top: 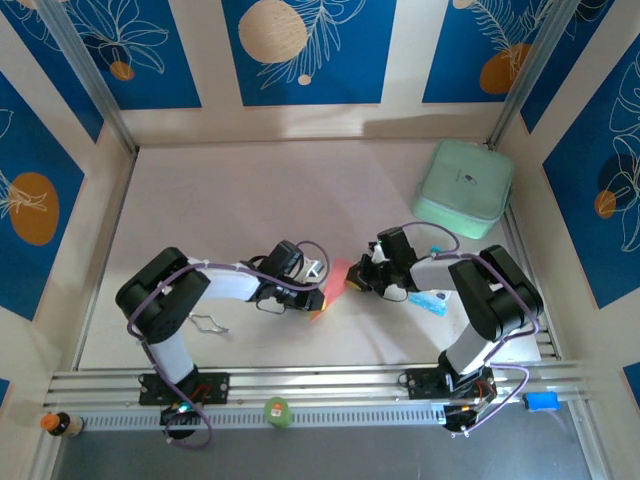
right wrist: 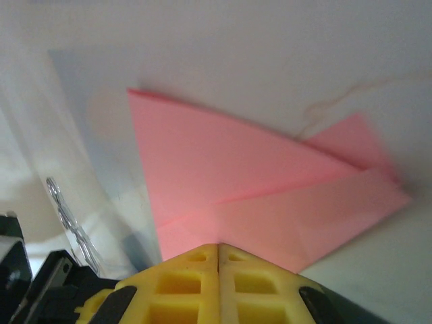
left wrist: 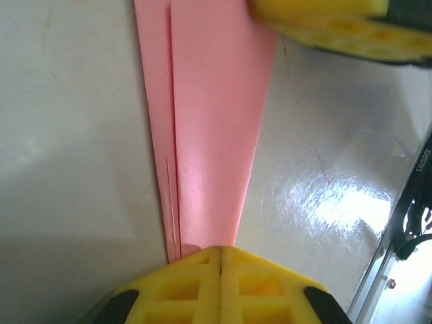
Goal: Fold a paper plane with a square sheet of paper (pick it up from the middle)
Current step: Fold the wing for the fifth time at the center of the table.
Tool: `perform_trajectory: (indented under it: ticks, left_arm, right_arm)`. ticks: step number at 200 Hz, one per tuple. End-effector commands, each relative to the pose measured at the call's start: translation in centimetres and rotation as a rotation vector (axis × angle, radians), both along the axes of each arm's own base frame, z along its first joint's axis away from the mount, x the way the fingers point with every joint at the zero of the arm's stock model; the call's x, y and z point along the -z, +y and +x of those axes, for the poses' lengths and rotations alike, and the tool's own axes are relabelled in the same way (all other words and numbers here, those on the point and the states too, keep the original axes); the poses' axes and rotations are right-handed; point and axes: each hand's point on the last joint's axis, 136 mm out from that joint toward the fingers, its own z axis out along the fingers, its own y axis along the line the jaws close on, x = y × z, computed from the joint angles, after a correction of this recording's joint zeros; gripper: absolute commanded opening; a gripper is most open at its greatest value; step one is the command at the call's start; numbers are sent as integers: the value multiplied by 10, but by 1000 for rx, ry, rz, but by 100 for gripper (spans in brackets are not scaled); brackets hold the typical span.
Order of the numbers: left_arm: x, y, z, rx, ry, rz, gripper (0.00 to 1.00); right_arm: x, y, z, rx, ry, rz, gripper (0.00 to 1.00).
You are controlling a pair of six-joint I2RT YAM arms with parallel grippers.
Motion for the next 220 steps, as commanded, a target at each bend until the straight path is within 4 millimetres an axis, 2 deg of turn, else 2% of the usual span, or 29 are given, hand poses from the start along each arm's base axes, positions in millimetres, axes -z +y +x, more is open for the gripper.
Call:
perform_trajectory:
  ticks: [1,91,142,172,206,220]
  left_arm:
    - [50,38,-27,-24,124,199,0]
    - [50,39,-29,-17,131,205,0]
    - [49,41,-31,-30,136,205,0]
    - [38,34,-26,-49,127,167,0]
    - [23,36,-16,-103,102,194,0]
    - [17,31,-11,-139,99,162,0]
  right_arm:
    - [7,-16,7,32,9,-34,2]
    - [7,-56,33,150,-7,-65,2]
    - [-16,-62,46,137,-62,-34,2]
    - [-36,-57,44,118,-115,-6,4]
    - [-44,-52,32,102,-116,38,5]
    - [-44,-50,23,88,-104,60,6]
